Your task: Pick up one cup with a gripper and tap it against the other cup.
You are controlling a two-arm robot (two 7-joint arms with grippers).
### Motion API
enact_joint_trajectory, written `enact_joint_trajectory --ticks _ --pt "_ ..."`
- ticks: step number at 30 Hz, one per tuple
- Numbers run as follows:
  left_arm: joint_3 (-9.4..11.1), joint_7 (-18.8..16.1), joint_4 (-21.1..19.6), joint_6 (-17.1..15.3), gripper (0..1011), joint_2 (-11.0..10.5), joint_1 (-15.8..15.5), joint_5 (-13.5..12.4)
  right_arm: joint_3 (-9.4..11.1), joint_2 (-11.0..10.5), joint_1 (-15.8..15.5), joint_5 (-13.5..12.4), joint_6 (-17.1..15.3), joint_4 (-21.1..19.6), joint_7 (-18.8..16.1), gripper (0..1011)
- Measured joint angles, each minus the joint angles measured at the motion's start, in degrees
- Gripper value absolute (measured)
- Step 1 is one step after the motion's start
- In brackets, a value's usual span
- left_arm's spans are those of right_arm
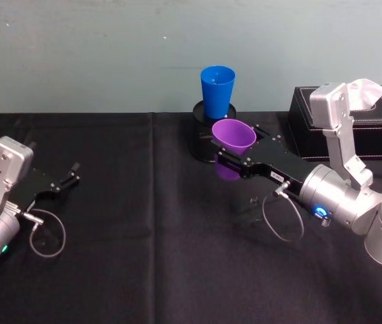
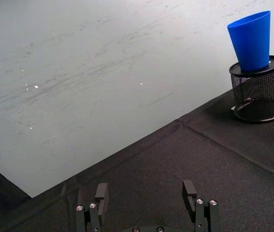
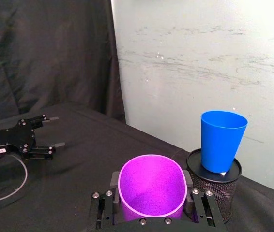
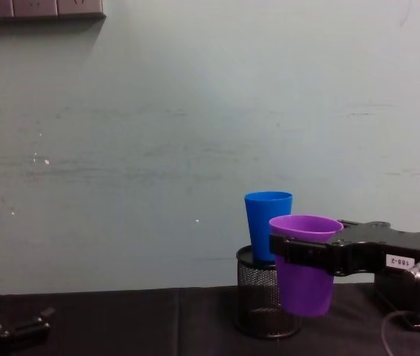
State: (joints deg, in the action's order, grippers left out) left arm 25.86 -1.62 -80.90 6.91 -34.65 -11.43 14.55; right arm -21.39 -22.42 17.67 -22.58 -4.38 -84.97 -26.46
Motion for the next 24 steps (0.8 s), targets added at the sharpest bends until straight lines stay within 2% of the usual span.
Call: enact_joint_trajectory --ticks 24 --pt "0.0 0.0 0.0 0.0 1000 0.0 0.0 0.0 0.0 0.1 0.0 0.1 0.2 0.1 0.0 723"
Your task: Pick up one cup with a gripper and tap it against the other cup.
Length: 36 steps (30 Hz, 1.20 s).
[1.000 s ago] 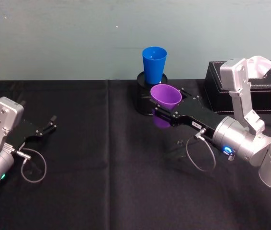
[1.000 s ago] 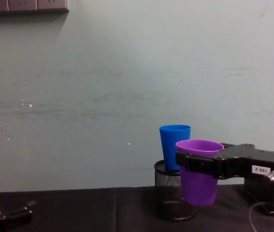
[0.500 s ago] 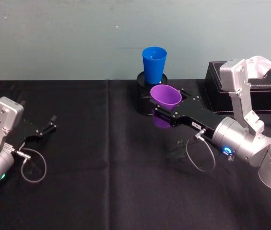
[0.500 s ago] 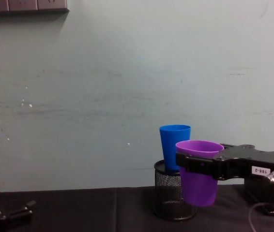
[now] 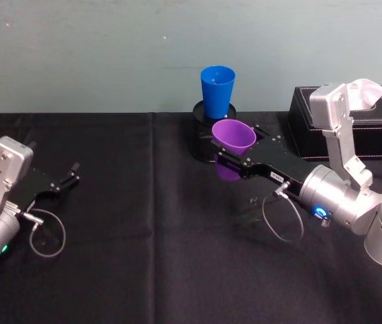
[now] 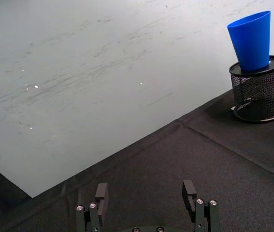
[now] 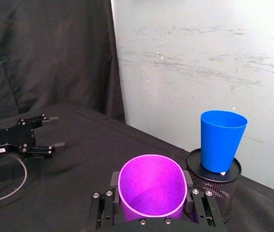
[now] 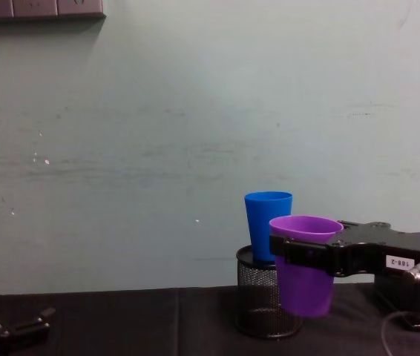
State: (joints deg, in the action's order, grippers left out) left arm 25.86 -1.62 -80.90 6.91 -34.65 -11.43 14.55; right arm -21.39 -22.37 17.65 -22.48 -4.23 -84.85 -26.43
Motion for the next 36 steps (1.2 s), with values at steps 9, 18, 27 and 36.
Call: enact_joint_trajectory --ticks 9,18,27,36 --pt "0.0 0.0 0.0 0.0 1000 0.0 0.0 0.0 0.0 0.0 0.0 0.0 0.0 0.0 0.0 723" --pt "0.0 0.0 0.0 0.0 1000 0.0 0.0 0.0 0.0 0.0 0.0 0.0 0.0 0.0 0.0 723" --pt "0.0 0.0 0.0 0.0 1000 0.0 0.0 0.0 0.0 0.0 0.0 0.0 0.0 0.0 0.0 723" --pt "0.0 0.0 0.0 0.0 1000 0.0 0.0 0.0 0.0 0.0 0.0 0.0 0.0 0.0 0.0 723"
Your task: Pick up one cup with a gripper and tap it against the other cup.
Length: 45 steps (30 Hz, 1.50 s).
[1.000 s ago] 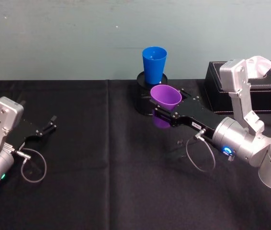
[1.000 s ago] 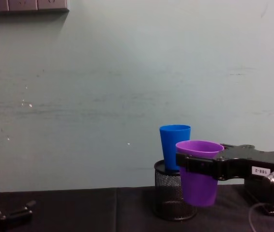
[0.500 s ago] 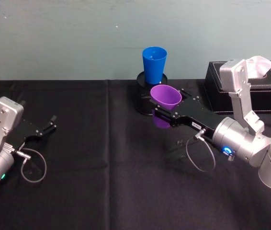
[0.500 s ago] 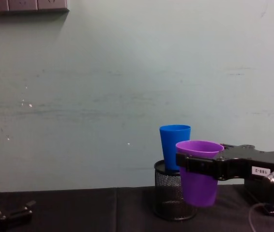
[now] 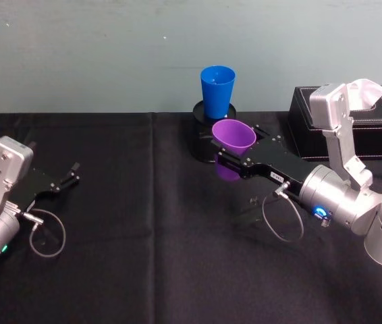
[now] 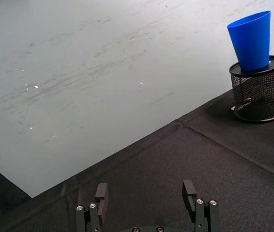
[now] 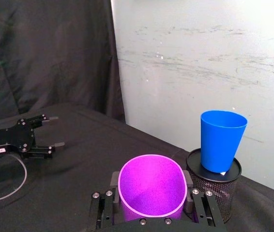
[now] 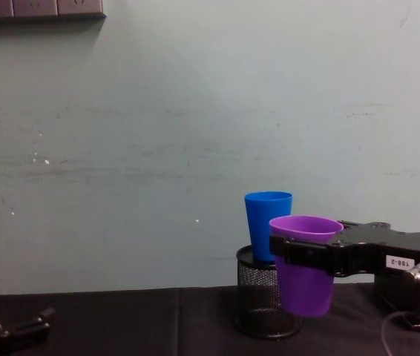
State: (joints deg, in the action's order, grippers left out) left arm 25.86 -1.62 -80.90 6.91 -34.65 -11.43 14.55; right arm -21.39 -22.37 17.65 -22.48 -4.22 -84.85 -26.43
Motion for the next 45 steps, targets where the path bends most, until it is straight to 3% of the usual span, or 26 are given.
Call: enact_joint_trajectory --ticks 45 --pt "0.0 0.0 0.0 0.0 1000 0.0 0.0 0.0 0.0 0.0 0.0 0.0 0.0 0.0 0.0 723"
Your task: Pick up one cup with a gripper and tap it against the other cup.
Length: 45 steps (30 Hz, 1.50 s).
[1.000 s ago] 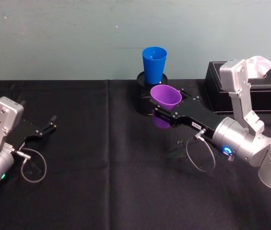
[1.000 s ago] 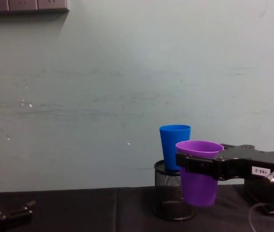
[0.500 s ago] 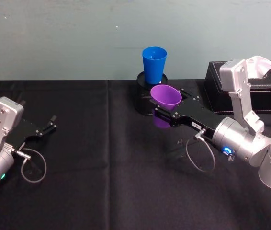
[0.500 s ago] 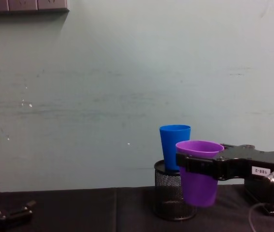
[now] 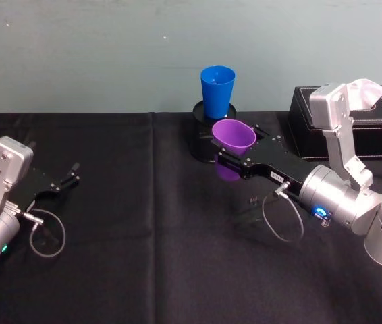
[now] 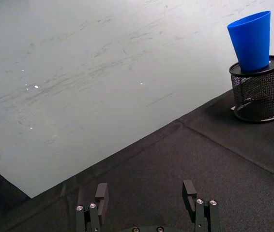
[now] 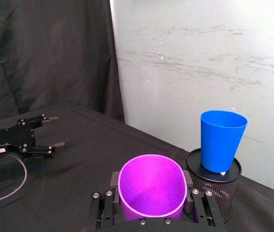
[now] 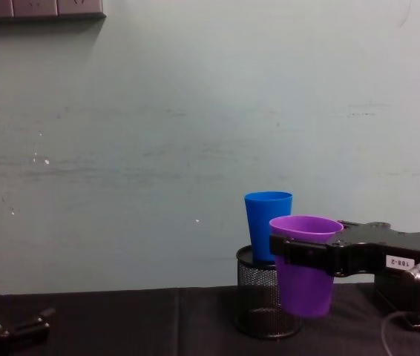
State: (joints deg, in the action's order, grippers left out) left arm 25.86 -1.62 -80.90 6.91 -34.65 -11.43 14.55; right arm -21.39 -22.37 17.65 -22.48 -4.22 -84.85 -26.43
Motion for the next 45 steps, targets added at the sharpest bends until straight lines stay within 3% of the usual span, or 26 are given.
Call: enact_joint_trajectory --ticks 45 --pt "0.0 0.0 0.0 0.0 1000 0.0 0.0 0.0 0.0 0.0 0.0 0.0 0.0 0.0 0.0 723"
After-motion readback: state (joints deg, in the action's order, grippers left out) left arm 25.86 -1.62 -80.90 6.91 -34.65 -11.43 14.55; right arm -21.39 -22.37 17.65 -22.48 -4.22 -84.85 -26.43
